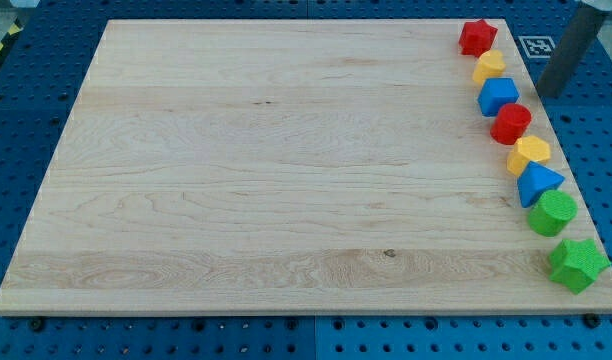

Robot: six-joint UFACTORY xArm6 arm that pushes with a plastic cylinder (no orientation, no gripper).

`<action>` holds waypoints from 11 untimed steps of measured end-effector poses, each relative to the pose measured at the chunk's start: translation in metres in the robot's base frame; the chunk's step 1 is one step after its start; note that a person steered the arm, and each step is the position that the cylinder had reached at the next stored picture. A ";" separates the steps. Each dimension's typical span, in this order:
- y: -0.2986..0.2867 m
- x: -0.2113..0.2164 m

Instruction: Separate the blue cube from the vertical line of blocks

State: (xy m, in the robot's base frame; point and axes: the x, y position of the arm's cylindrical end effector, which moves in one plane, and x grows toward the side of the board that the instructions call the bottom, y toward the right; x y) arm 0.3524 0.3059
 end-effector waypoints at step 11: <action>-0.145 -0.003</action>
